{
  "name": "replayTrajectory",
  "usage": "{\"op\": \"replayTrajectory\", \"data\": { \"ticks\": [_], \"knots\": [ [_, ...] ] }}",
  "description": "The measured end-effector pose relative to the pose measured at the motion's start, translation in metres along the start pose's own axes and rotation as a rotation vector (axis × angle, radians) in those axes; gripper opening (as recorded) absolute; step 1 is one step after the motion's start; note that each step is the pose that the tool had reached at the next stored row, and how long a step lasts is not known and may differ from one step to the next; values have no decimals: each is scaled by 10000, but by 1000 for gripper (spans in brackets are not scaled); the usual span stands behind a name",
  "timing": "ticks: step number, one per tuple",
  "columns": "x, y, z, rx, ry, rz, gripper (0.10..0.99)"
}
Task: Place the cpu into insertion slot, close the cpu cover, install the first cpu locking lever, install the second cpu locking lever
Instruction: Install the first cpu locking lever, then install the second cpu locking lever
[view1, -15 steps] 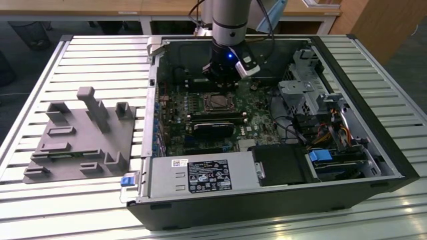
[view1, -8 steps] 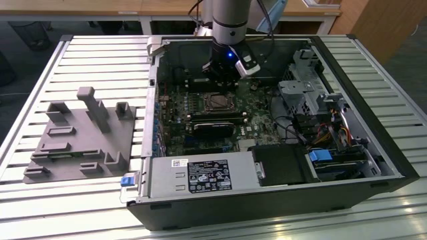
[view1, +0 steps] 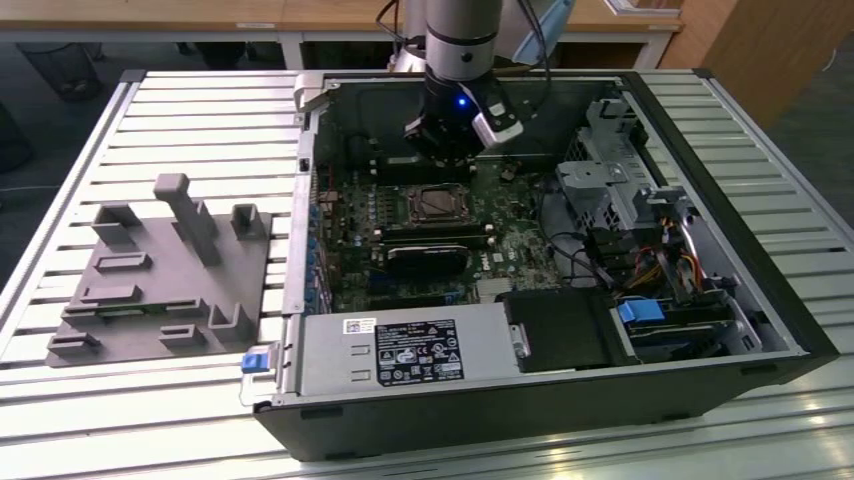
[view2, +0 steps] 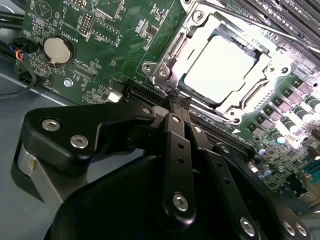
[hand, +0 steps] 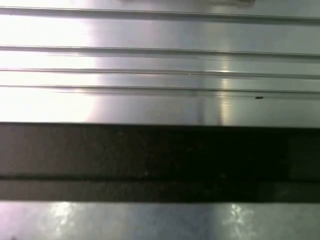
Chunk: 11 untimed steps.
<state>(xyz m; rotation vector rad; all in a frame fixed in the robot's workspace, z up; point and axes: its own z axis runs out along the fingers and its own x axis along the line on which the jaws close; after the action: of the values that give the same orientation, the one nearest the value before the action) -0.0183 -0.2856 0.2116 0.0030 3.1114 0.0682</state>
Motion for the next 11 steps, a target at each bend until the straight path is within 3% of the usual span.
{"op": "replayTrajectory", "data": {
  "ticks": [11],
  "knots": [
    [-4, -19, -1, 1, 0, -1, 106]
  ]
}}
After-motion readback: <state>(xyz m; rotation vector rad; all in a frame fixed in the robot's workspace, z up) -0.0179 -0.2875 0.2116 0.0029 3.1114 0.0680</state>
